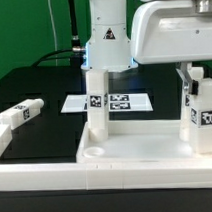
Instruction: Assemble desk
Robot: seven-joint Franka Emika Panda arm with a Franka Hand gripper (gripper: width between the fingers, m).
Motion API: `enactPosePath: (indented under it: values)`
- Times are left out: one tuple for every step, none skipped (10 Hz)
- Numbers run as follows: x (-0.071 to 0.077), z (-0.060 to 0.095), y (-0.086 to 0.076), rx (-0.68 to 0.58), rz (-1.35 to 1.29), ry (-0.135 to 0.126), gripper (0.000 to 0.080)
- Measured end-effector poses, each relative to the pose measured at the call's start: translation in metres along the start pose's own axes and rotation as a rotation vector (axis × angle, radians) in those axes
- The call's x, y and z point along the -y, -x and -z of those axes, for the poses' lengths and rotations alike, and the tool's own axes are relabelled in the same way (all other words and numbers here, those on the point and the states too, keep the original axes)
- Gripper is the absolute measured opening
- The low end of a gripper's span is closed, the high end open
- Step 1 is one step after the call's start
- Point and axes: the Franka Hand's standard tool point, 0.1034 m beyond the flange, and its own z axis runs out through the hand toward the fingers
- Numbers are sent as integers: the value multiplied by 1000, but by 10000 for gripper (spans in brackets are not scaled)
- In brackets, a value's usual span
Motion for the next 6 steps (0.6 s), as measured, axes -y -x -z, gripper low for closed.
enactPosePath:
  values:
    - [0, 0, 0, 0, -15, 0, 294]
    - [0, 0, 0, 0, -15, 0, 294]
    - [0, 0, 0, 0, -51, 0, 294]
    - [-3, 0, 0, 1, -139, -7, 294]
    - [-5, -1, 1, 2, -264, -16, 294]
    - [-6, -1, 1, 4, -375, -20, 294]
